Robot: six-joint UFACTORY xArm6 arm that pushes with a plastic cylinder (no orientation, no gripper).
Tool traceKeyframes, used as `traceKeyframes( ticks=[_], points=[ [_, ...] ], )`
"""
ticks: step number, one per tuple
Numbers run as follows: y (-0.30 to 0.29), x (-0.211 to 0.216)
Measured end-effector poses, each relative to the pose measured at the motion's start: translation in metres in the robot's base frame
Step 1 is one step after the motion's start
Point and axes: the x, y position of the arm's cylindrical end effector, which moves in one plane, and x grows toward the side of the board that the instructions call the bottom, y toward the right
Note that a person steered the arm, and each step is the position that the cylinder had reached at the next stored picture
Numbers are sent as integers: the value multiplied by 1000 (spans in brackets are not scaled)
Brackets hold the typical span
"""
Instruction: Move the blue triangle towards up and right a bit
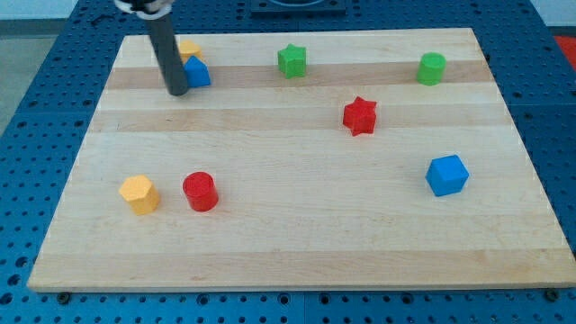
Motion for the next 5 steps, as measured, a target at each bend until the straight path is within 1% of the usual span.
traceKeyframes(
  ticks=[1, 2, 3, 4, 5],
  points=[
    [-4, 1],
    [65, 1],
    [88, -6],
    [36, 8],
    [-3, -9]
  ],
)
